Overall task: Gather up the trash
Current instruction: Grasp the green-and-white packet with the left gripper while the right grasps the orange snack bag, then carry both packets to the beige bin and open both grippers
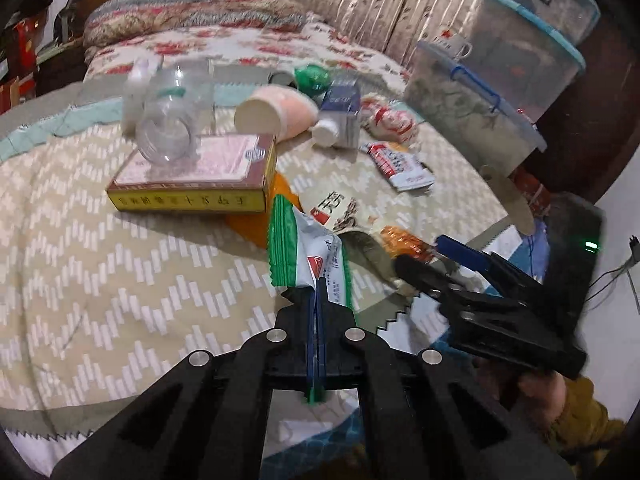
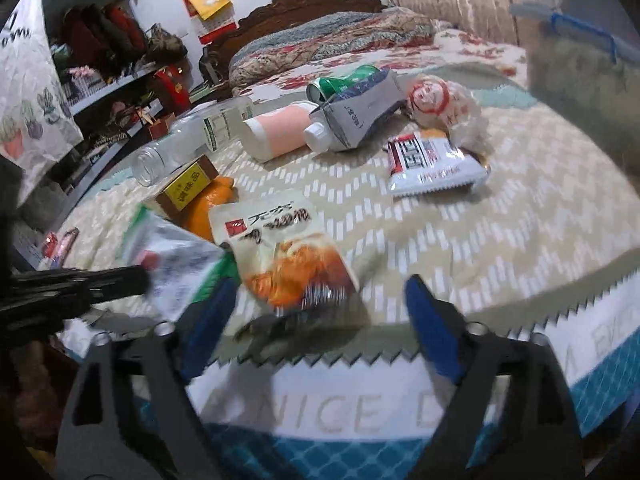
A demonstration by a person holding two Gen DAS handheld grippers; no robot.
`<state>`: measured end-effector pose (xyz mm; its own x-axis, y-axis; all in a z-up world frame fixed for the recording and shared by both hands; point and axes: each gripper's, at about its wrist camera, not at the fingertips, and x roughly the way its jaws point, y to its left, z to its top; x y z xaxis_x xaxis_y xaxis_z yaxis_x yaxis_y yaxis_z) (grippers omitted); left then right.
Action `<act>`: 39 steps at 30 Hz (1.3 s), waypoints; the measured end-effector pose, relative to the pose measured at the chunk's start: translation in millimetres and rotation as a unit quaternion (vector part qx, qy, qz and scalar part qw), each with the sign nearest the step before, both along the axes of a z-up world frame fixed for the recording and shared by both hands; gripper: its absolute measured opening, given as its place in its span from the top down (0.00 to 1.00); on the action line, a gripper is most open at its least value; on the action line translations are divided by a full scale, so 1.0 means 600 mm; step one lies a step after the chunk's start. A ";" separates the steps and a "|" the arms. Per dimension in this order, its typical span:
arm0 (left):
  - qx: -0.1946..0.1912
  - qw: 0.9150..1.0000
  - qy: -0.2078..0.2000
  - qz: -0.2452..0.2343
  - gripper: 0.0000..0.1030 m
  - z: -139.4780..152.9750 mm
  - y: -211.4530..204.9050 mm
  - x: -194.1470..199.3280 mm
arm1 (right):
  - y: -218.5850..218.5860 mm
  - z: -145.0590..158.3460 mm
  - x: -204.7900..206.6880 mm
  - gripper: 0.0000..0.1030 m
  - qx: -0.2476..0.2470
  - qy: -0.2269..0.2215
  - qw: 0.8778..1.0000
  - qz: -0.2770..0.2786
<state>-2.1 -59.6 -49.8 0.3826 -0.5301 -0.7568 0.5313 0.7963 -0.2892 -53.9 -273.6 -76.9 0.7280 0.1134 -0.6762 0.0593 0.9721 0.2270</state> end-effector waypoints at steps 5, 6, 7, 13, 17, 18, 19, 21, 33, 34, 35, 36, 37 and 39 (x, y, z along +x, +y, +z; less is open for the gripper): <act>-0.001 1.000 -0.021 0.002 0.99 0.024 0.017 -0.005 | 0.013 -0.013 0.007 0.58 -0.041 -0.005 0.999 0.028; -0.002 1.000 -0.026 0.001 0.99 0.031 0.016 -0.004 | 0.013 -0.011 0.009 0.66 -0.037 -0.007 0.999 0.031; -0.003 1.000 -0.029 -0.001 0.99 0.037 0.016 -0.001 | 0.008 -0.010 0.006 0.70 -0.027 -0.010 0.999 0.030; 0.003 0.999 -0.044 -0.030 0.99 0.058 -0.038 0.016 | -0.047 -0.004 -0.019 0.75 0.020 -0.031 0.999 -0.004; 0.002 0.998 -0.037 -0.049 0.99 0.059 -0.081 0.032 | -0.075 0.002 -0.046 0.76 0.044 -0.044 0.998 -0.009; -0.001 0.998 -0.035 -0.053 0.99 0.060 -0.089 0.036 | -0.079 0.009 -0.057 0.76 0.038 -0.055 0.998 -0.014; -0.003 0.998 -0.034 -0.058 0.99 0.063 -0.100 0.040 | -0.085 0.014 -0.066 0.77 0.037 -0.064 0.997 -0.018; -0.004 0.997 -0.043 -0.071 0.99 0.074 -0.127 0.045 | -0.104 0.024 -0.085 0.77 0.040 -0.081 0.995 -0.038; -0.004 0.972 -0.076 -0.224 0.99 0.103 -0.447 0.034 | -0.332 0.040 -0.193 0.77 0.032 -0.149 0.957 -0.248; -0.004 0.967 -0.074 -0.245 0.99 0.101 -0.492 0.027 | -0.354 0.038 -0.203 0.77 0.029 -0.148 0.952 -0.267; -0.004 0.962 -0.071 -0.262 0.99 0.099 -0.532 0.021 | -0.380 0.036 -0.214 0.77 0.028 -0.146 0.946 -0.288; -0.004 0.959 -0.070 -0.275 0.99 0.096 -0.569 0.016 | -0.408 0.033 -0.225 0.77 0.026 -0.142 0.940 -0.308; -0.003 0.955 -0.068 -0.290 0.99 0.091 -0.613 0.008 | -0.433 0.029 -0.234 0.77 0.020 -0.134 0.936 -0.325; -0.001 0.949 -0.064 -0.308 0.99 0.079 -0.682 -0.002 | -0.470 0.021 -0.240 0.74 0.012 -0.120 0.930 -0.348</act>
<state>-3.6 -469.1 -2.3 0.0872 -0.6848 -0.7235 0.9267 0.3223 -0.1933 -197.6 -555.5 -64.1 0.7602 -0.4283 -0.4884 0.6167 0.7124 0.3351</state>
